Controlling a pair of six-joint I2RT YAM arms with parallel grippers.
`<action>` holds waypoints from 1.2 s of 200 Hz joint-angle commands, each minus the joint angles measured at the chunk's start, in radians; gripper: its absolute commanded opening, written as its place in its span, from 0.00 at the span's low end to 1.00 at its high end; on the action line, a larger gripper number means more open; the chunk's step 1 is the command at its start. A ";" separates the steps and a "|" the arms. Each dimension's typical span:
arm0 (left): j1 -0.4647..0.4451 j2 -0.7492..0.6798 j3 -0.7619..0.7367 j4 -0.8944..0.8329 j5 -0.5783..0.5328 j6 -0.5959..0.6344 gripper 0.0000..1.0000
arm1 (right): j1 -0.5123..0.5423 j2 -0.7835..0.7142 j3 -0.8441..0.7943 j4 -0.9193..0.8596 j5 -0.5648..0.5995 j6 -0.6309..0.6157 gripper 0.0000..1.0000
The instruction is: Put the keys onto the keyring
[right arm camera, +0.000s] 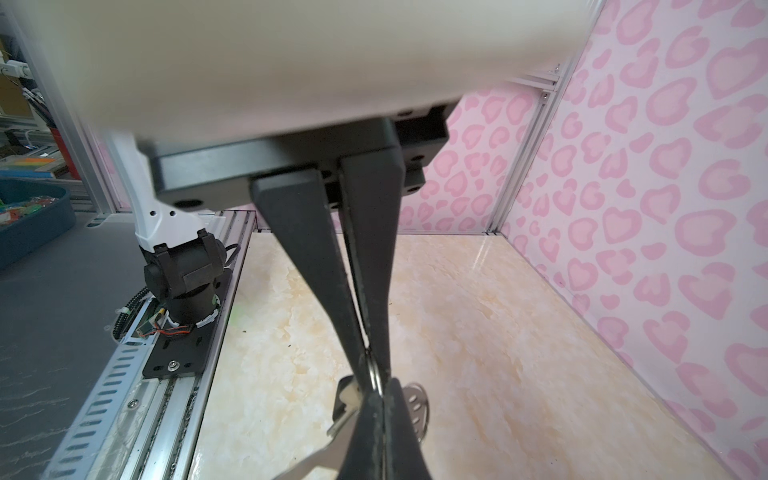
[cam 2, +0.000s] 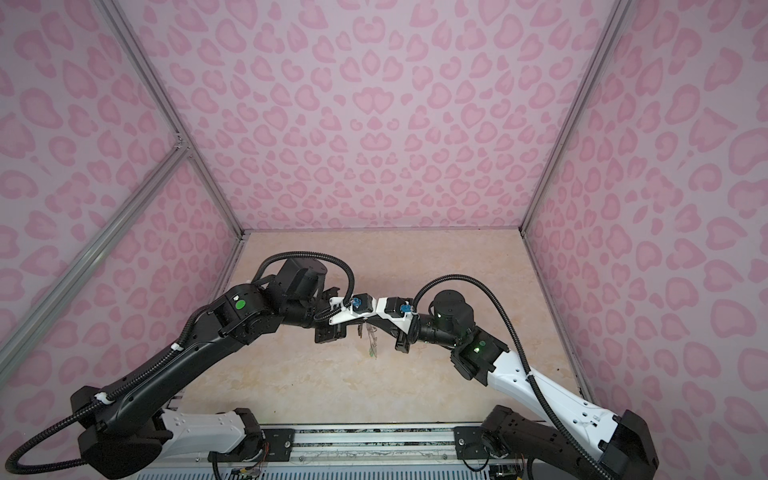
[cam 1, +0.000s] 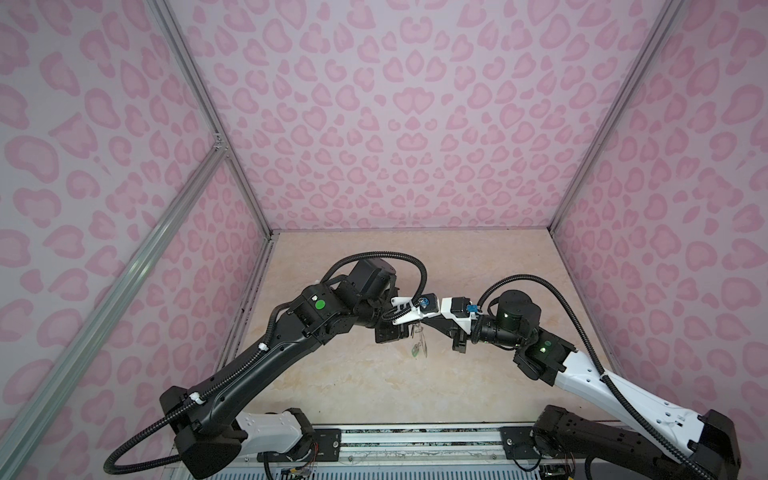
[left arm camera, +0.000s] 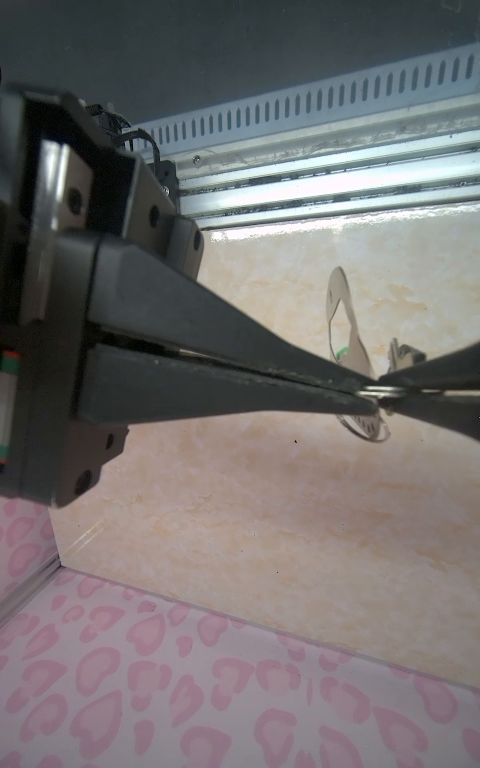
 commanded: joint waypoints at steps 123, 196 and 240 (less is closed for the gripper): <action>0.105 -0.255 -0.363 0.510 0.188 -0.239 0.33 | -0.001 -0.037 -0.067 0.182 -0.015 0.082 0.00; 0.105 -0.281 -0.446 0.614 0.231 -0.273 0.26 | -0.001 -0.029 -0.044 0.169 -0.045 0.093 0.00; 0.105 -0.289 -0.464 0.641 0.238 -0.274 0.19 | -0.001 -0.031 -0.039 0.157 -0.055 0.096 0.00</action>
